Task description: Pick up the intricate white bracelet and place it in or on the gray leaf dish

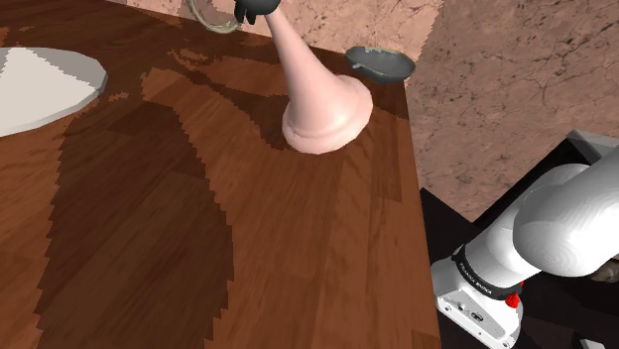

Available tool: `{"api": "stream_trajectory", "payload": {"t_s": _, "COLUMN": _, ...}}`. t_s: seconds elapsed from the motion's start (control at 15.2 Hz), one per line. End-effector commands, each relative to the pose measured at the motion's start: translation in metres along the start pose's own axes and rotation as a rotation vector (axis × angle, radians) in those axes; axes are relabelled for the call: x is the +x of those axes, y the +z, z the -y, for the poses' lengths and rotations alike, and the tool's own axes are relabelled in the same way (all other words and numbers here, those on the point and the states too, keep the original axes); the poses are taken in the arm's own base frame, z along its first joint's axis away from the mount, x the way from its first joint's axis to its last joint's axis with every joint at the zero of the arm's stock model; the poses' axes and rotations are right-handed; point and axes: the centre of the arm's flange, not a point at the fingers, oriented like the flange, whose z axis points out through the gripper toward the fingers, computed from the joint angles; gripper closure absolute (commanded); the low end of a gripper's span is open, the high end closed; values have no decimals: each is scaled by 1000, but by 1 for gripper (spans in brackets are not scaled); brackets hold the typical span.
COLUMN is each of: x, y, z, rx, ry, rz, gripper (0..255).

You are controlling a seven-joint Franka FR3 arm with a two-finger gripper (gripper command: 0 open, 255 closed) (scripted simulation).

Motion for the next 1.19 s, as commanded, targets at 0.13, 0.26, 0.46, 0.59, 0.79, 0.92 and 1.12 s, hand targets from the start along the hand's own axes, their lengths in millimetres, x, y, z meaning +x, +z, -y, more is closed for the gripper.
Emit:
{"api": "stream_trajectory", "payload": {"t_s": 0.13, "x": 1, "y": -13, "z": -24, "rx": 1, "ry": -1, "rz": 3, "gripper": 255}}
{"api": "stream_trajectory", "payload": {"t_s": 0.26, "x": 0, "y": -17, "z": -50, "rx": 1, "ry": -1, "rz": 3, "gripper": 255}}
{"api": "stream_trajectory", "payload": {"t_s": 0.46, "x": -1, "y": -23, "z": -89, "rx": 1, "ry": -1, "rz": 3, "gripper": 255}}
{"api": "stream_trajectory", "payload": {"t_s": 0.59, "x": -2, "y": -27, "z": -115, "rx": 1, "ry": -1, "rz": 3, "gripper": 255}}
{"api": "stream_trajectory", "payload": {"t_s": 0.79, "x": -4, "y": -32, "z": -155, "rx": 1, "ry": -1, "rz": 3, "gripper": 255}}
{"api": "stream_trajectory", "payload": {"t_s": 0.92, "x": -5, "y": -36, "z": -181, "rx": 1, "ry": -1, "rz": 3, "gripper": 255}}
{"api": "stream_trajectory", "payload": {"t_s": 1.12, "x": -7, "y": -42, "z": -220, "rx": 1, "ry": -1, "rz": 3, "gripper": 255}}
